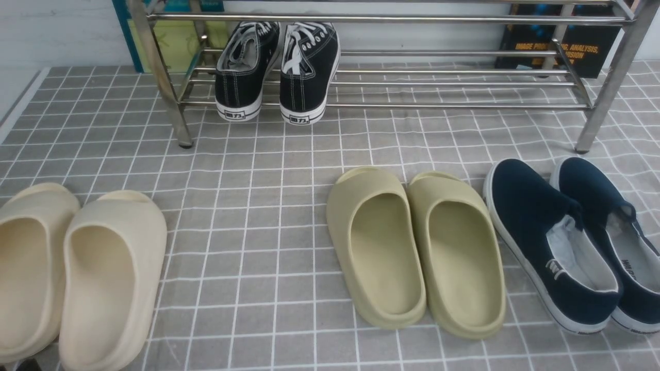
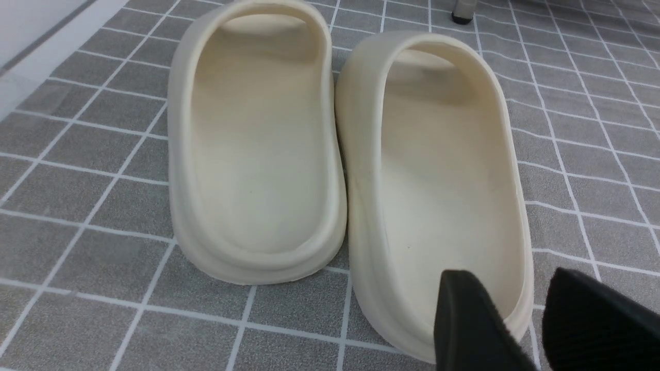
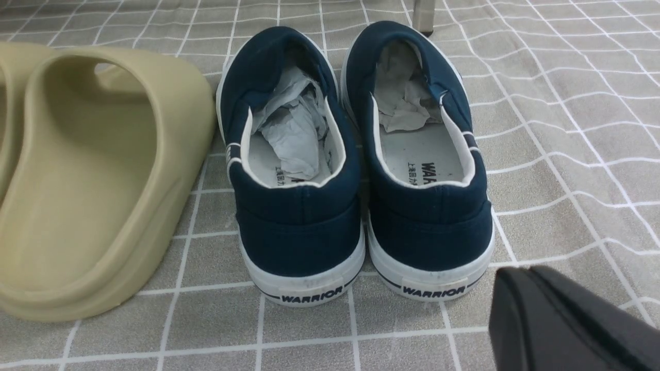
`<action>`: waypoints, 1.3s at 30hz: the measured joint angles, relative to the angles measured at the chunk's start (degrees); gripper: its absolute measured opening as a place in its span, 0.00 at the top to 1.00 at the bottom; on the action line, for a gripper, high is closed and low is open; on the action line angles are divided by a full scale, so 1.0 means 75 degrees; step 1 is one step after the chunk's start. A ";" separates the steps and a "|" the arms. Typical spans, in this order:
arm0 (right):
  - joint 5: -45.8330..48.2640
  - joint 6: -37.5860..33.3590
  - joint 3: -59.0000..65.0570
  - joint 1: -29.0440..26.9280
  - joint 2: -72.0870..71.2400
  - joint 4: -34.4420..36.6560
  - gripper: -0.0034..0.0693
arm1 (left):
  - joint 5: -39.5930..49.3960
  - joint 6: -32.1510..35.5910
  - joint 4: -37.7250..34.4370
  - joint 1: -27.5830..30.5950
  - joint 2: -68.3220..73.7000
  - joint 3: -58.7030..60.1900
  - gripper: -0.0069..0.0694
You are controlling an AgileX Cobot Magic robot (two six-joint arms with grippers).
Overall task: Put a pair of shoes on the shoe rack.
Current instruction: Use the right arm to grab the shoe closest to it
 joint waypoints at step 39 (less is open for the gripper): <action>0.0018 0.0005 0.0000 0.0000 0.0000 0.1354 0.95 | 0.0000 0.0000 0.0000 0.0000 0.0000 0.0000 0.60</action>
